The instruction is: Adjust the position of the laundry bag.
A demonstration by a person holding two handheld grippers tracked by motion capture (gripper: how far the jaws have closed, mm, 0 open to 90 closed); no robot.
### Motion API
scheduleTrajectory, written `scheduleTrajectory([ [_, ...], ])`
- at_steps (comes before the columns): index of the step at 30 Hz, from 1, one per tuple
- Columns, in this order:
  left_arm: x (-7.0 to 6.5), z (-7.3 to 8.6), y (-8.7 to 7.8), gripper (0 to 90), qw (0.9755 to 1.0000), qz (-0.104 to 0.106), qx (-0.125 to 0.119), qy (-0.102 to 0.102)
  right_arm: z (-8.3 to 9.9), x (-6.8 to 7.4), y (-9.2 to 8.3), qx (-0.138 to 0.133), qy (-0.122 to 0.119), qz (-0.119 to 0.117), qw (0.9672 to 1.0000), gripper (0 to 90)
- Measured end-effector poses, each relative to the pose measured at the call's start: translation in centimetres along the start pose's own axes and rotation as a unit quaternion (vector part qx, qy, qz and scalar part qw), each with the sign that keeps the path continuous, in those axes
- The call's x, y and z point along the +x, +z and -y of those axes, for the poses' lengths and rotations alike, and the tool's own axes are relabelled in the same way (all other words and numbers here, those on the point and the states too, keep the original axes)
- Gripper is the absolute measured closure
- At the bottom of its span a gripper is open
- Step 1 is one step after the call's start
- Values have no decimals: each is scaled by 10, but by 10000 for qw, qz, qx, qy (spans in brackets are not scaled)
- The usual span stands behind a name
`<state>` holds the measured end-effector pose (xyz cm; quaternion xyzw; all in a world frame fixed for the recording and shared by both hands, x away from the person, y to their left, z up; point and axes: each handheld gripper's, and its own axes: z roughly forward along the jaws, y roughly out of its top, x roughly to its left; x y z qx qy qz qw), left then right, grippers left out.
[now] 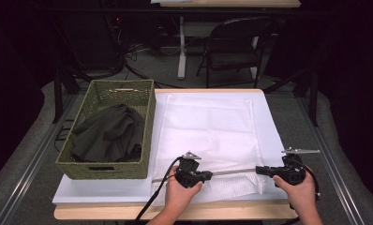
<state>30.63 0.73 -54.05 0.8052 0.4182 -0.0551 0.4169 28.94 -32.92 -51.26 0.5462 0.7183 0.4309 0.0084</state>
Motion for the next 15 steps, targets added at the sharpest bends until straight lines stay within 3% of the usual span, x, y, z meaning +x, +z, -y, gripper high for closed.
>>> scheduleTrajectory([
  [2,4,3,-3,866,9998,112,-40,-145,0,-1,1,11,50,-156,9999,849],
  [11,6,7,-7,866,9999,74,-52,-118,1,1,6,87,22,-213,9997,849],
  [13,7,9,-9,866,9997,-253,-7,-24,1,1,6,101,14,-137,9999,850],
  [14,11,10,-10,866,9994,-339,5,-17,1,0,5,114,-57,47,9999,850],
  [15,15,12,-13,866,9994,-310,-6,-179,2,-2,4,63,-35,98,9999,850],
])
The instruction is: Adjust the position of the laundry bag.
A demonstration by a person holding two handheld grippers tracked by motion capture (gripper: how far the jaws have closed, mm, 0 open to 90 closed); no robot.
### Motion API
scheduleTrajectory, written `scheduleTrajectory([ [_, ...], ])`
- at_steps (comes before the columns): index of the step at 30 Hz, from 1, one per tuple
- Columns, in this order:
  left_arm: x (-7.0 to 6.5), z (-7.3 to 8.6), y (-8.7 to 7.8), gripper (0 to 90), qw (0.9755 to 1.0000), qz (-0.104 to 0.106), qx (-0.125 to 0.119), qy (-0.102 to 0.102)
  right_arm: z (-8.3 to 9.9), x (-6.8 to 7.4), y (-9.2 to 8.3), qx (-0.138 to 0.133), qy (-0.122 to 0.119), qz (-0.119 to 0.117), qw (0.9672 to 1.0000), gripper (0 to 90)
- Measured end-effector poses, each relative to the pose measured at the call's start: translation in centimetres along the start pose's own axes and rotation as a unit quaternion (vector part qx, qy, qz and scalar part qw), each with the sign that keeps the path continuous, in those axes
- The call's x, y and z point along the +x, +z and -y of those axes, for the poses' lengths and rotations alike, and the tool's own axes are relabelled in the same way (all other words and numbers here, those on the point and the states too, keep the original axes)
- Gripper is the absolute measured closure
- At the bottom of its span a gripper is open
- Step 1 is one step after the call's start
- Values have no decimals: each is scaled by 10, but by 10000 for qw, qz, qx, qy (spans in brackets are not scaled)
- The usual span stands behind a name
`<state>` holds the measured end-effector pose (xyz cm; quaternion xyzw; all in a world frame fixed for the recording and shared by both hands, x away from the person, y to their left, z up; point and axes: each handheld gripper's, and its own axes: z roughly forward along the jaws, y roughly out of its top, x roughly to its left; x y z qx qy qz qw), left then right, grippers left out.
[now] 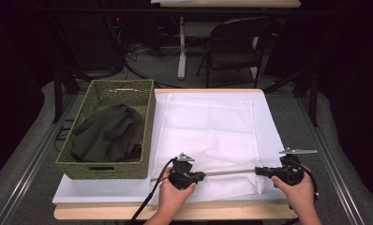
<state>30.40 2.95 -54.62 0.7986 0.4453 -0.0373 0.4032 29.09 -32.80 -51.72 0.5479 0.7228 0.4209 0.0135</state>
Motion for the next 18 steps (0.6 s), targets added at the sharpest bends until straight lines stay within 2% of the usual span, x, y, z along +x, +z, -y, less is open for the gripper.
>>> scheduleTrajectory([
  [1,5,2,-3,866,9999,46,3,-108,0,-3,-2,-34,73,-37,10000,850],
  [2,10,4,-6,866,9999,23,-5,-117,0,-5,-4,-59,129,-50,9999,850],
  [5,21,12,-17,866,9996,-109,-11,-244,1,-8,-4,-64,150,-41,9999,850],
  [8,28,20,-28,866,9992,-260,-55,-284,1,-7,-3,-46,123,-3,9999,850],
  [13,36,29,-45,866,9983,-538,-39,-221,1,-8,-4,-37,140,8,9999,849],
  [18,44,36,-60,865,9963,-841,17,-153,2,-10,-4,-45,157,14,9999,849],
])
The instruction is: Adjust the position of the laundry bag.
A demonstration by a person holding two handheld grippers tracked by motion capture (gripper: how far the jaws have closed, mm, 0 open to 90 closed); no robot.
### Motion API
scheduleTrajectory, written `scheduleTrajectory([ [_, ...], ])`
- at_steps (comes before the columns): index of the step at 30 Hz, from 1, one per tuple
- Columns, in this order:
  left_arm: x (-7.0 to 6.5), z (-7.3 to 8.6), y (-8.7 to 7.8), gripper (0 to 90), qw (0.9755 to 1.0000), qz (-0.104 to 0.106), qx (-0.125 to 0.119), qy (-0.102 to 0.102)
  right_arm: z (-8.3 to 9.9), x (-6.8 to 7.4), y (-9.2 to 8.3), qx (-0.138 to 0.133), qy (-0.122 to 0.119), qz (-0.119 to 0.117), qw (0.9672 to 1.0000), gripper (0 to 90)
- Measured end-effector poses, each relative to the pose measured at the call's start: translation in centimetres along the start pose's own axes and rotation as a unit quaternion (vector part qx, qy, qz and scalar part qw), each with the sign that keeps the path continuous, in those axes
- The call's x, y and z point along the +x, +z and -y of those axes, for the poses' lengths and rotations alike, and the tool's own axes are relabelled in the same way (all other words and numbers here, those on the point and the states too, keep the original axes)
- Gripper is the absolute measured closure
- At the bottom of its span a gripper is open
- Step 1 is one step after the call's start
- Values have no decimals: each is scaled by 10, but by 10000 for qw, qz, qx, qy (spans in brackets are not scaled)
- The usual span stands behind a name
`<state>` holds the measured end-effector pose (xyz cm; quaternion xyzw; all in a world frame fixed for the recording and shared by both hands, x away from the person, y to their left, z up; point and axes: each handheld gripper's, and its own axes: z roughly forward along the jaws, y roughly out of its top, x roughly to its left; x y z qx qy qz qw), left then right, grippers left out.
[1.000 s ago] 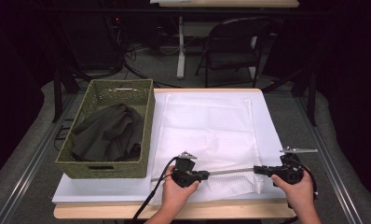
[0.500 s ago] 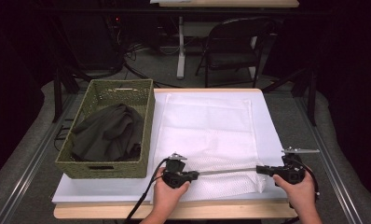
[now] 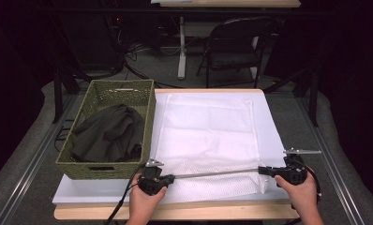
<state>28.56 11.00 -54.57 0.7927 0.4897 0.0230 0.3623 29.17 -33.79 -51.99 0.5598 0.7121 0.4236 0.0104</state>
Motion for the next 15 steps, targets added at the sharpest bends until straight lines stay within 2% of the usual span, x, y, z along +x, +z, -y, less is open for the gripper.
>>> scheduleTrajectory([
  [2,2,2,-5,865,9999,-98,41,79,0,0,0,-6,40,1,10000,849],
  [7,4,7,-13,865,9997,-211,-7,83,1,-3,-1,-6,67,22,10000,849],
  [11,3,9,-17,865,9992,-349,-29,179,1,-5,-2,-19,109,45,9999,849],
  [15,4,10,-21,865,9995,-293,-69,105,2,-9,-3,-35,124,50,9999,849],
])
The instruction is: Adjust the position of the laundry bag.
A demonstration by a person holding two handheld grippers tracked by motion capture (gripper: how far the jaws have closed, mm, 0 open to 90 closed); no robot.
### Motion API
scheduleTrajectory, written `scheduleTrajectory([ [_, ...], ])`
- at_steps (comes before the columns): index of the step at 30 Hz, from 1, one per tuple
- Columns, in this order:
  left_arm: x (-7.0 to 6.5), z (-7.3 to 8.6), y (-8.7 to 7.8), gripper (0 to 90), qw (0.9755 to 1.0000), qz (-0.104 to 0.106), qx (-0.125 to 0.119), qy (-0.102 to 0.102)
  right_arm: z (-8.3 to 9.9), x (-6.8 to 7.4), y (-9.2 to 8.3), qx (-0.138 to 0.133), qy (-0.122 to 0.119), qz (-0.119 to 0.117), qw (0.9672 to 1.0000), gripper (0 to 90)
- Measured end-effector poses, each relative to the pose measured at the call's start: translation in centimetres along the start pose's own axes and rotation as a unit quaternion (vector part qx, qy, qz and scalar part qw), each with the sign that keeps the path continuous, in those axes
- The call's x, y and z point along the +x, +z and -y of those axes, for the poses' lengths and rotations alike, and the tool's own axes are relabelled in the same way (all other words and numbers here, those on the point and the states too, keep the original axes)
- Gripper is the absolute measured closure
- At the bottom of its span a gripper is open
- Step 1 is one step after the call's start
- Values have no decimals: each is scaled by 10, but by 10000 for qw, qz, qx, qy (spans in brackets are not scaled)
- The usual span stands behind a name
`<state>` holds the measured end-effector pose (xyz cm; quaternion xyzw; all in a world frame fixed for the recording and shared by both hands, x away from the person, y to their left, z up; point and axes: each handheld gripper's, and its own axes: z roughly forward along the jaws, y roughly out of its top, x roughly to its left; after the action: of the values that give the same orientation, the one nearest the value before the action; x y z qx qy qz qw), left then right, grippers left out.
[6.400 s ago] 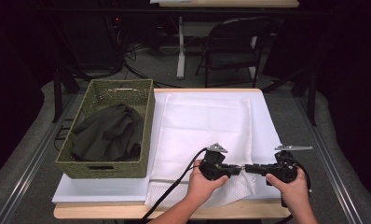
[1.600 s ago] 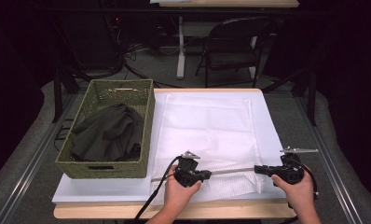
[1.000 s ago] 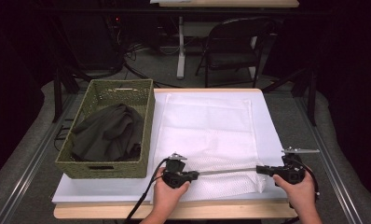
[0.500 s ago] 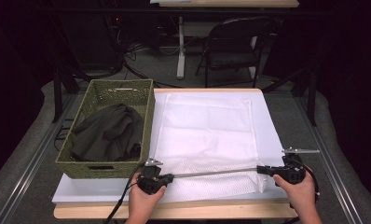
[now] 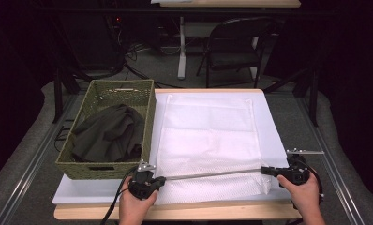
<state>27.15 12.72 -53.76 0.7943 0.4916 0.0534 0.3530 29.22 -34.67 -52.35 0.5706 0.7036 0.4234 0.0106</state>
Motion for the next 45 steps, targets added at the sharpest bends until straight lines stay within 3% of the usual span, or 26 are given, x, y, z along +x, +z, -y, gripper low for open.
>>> scheduleTrajectory([
  [6,-2,0,-1,865,10000,2,10,33,1,-3,1,67,48,-3,10000,849],
  [8,-2,0,0,865,9999,-105,25,58,2,-4,2,56,57,-15,10000,849],
  [9,0,2,0,866,9991,-385,25,180,2,-6,0,56,5,254,9997,850],
  [12,8,6,-4,865,9998,-153,-4,-96,4,-14,-7,-13,180,243,9995,849],
  [13,8,7,-4,865,9998,-152,-7,-87,6,-18,-8,-37,281,100,9995,849],
  [15,6,8,-4,865,9997,-254,11,31,7,-19,-6,-24,303,95,9995,849],
  [18,2,9,-3,865,9989,-426,-30,183,9,-18,0,98,235,243,9994,849],
  [22,4,10,-4,864,9990,-372,-60,225,12,-18,1,81,204,221,9995,846],
  [34,9,20,-4,856,9987,-346,-191,311,25,-9,9,146,99,455,9988,820],
  [41,9,21,-4,812,9982,-395,-197,408,34,-6,2,39,-86,665,9977,718],
  [45,9,21,-7,776,9980,-411,-225,423,37,-8,-3,-171,-181,706,9972,642],
])
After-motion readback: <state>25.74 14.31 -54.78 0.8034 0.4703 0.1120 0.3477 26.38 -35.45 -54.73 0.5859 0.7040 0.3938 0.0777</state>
